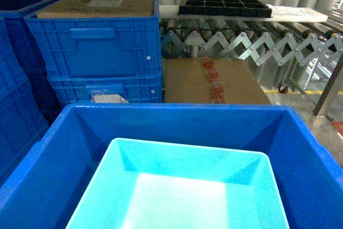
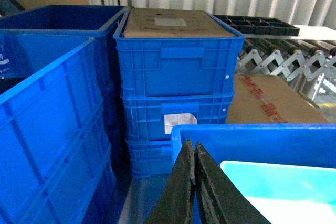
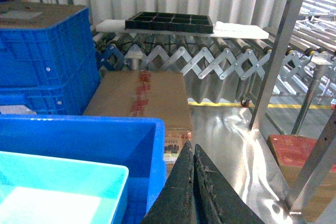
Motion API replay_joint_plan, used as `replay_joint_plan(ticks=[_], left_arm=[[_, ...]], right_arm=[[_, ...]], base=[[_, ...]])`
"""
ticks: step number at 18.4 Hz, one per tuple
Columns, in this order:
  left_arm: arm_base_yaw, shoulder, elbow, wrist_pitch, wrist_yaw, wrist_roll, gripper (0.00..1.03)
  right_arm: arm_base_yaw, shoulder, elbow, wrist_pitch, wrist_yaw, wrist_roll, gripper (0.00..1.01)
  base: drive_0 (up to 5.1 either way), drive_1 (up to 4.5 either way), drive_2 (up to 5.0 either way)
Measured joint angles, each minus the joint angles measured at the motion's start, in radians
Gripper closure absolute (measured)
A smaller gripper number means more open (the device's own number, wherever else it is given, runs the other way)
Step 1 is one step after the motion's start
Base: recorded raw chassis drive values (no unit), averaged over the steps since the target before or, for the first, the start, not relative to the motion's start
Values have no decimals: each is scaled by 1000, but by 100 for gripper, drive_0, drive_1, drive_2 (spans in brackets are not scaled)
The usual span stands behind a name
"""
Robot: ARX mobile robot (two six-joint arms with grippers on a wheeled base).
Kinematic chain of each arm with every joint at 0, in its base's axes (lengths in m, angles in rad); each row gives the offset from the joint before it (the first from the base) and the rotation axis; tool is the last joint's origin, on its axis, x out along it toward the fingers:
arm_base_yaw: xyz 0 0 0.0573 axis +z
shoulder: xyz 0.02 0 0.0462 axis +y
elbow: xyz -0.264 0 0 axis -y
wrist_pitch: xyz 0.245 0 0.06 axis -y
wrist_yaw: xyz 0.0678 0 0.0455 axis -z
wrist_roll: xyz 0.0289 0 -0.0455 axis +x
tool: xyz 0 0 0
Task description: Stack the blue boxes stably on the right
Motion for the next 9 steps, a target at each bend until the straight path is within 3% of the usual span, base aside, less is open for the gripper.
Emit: replay_joint_plan(ticks=[3, 5, 7, 9], left_arm=[[0, -57, -27, -11, 1, 0, 101], [0, -214, -26, -203, -4, 0, 101], [0, -223, -26, -203, -6, 0, 101], [-1, -224, -26, -192, -2, 1, 101]], right_arm=[[0, -64, 0, -57, 0, 0, 100], [0, -97, 0, -92, 0, 0, 100], [0, -259, 0, -269, -1, 0, 100], [0, -262, 0, -276, 0, 0, 100]], base=[[0, 0, 0], [0, 0, 0], [0, 0, 0], [0, 0, 0]])
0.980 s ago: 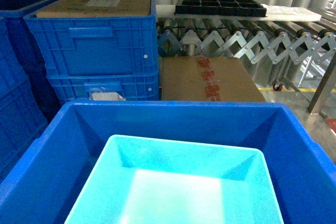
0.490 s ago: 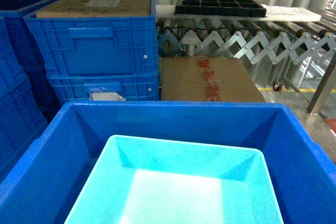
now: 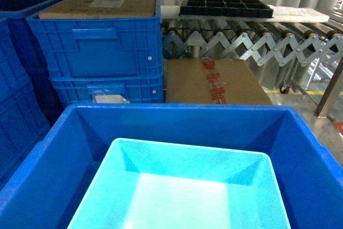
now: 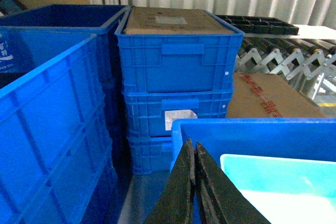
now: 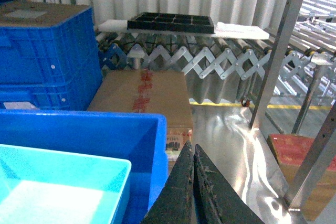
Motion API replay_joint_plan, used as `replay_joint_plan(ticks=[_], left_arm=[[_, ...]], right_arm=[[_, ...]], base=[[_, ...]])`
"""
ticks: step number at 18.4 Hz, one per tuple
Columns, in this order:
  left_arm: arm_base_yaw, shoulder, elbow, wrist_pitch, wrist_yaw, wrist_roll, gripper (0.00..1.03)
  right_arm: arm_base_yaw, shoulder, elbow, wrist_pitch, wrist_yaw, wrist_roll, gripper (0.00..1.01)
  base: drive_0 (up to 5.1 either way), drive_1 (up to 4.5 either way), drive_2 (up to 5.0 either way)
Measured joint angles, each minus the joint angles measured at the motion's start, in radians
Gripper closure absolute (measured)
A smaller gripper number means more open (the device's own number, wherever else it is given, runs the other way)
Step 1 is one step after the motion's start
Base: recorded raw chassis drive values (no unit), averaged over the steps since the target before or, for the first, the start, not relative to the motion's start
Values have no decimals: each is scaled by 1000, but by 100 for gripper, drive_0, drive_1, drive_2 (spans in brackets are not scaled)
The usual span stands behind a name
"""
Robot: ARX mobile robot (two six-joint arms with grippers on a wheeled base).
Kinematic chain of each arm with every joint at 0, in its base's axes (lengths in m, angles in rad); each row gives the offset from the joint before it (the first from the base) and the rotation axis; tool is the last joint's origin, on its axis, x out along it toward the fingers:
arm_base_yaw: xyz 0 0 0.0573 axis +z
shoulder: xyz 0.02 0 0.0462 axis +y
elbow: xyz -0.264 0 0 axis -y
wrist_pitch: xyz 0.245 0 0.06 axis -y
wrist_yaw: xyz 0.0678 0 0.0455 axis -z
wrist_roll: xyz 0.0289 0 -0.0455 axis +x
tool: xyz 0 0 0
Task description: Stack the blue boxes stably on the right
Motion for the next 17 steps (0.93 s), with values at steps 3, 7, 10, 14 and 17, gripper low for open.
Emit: replay_joint_plan(ticks=[3, 7, 10, 14, 17], left_arm=[[0, 0, 0, -2, 2, 0, 101], [0, 0, 0, -2, 1, 0, 63], [0, 0, 0, -2, 1, 0, 23], [0, 0, 0, -2, 1, 0, 5], [0, 0, 0, -2, 1, 0, 5]], right_arm=[[0, -1, 0, 7, -1, 0, 100], [0, -1, 0, 7, -1, 0, 61], [0, -1, 0, 8, -1, 0, 21], [0, -1, 0, 7, -1, 0, 3], [0, -1, 0, 7, -1, 0, 3]], base=[[0, 0, 0], [0, 0, 0], [0, 0, 0], [0, 0, 0], [0, 0, 0]])
